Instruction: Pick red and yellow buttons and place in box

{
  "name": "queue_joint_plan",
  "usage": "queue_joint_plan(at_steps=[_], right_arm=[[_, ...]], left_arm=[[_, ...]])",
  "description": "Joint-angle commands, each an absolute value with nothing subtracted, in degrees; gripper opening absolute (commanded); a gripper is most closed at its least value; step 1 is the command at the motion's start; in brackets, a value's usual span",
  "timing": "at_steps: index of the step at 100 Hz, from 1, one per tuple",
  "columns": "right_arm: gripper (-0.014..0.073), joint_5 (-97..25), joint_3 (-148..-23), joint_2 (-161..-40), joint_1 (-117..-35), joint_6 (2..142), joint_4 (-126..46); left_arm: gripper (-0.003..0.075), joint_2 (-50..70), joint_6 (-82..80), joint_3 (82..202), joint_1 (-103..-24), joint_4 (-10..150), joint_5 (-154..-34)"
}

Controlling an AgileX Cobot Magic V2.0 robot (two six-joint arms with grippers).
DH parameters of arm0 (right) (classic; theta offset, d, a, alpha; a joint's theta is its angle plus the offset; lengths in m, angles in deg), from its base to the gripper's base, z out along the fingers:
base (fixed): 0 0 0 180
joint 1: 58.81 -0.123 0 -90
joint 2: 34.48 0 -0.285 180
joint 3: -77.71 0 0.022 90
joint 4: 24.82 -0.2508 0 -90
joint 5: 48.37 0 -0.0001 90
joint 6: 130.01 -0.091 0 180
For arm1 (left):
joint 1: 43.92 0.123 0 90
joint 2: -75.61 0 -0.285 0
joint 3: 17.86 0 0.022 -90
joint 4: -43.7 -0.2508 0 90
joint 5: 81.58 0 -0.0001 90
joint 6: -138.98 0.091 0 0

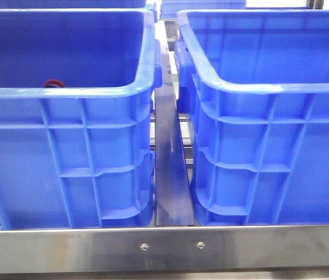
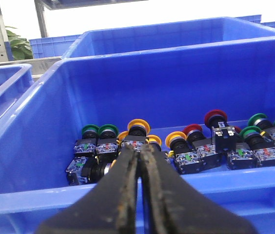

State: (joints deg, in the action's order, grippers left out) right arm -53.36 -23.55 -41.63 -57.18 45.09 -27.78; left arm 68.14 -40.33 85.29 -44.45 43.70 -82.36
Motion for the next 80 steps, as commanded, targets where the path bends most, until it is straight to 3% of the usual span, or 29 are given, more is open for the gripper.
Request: queue_joint_plan(at_steps=[1,43,80], right_arm=[[-0.0068,-58.0,-24.6,-40.2,-57.3,45.3,-27.2],[-0.0068,-58.0,-24.6,-40.2,-57.3,45.3,-27.2],[-0.0068,-58.0,-24.6,-40.2,-57.3,45.3,-27.2]], left_arm=[[-0.0019,70.1,-41.0,82.4,-44.4,44.3,-77.6],[-0.0019,69.8,-41.0,85.9,-44.4,44.3,-79.2],[-0.0019,58.7,-41.0,109.8,-44.4,44.3,-98.0]])
